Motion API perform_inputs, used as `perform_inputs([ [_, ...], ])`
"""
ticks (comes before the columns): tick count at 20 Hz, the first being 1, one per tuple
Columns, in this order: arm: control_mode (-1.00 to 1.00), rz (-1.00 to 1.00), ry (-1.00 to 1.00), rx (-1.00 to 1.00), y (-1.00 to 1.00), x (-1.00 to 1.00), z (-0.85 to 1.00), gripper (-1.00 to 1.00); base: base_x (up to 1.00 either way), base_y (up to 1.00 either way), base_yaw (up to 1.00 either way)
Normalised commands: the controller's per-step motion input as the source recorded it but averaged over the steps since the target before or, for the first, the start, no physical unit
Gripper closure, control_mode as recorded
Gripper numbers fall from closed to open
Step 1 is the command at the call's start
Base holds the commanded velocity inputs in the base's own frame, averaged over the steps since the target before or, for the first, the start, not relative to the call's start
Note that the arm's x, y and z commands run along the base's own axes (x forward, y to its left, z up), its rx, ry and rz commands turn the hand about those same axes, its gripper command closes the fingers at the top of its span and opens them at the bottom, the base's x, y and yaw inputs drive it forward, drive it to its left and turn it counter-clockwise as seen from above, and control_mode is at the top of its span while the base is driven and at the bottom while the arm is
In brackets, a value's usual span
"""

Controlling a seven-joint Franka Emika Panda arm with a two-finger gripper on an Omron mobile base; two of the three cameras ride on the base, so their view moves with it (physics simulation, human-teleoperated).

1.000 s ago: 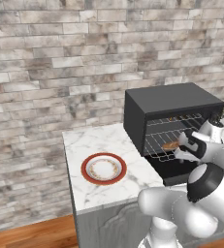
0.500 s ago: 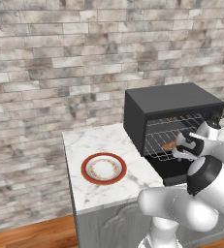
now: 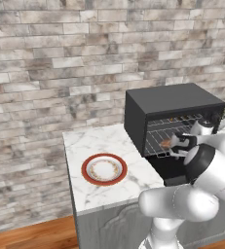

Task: Open the toaster oven door. Place the baguette on the bottom rack in the toaster oven and place the chicken drumstick on the top rack.

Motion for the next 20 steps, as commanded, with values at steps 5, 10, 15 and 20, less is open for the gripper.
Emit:
perform_inputs([
  [5, -1.0, -0.03, -0.01, -0.01, 0.0, 0.27, -0.01, -1.0, 0.0, 0.0, 0.0],
  [10, -1.0, -0.06, -0.07, 0.0, 0.03, 0.26, 0.0, -1.0, 0.0, 0.0, 0.0],
  [15, -1.0, -0.08, -0.06, 0.0, 0.0, 0.28, 0.0, -1.0, 0.0, 0.0, 0.0],
  [20, -1.0, -0.09, -0.03, 0.0, 0.02, 0.27, 0.0, -1.0, 0.0, 0.0, 0.0],
])
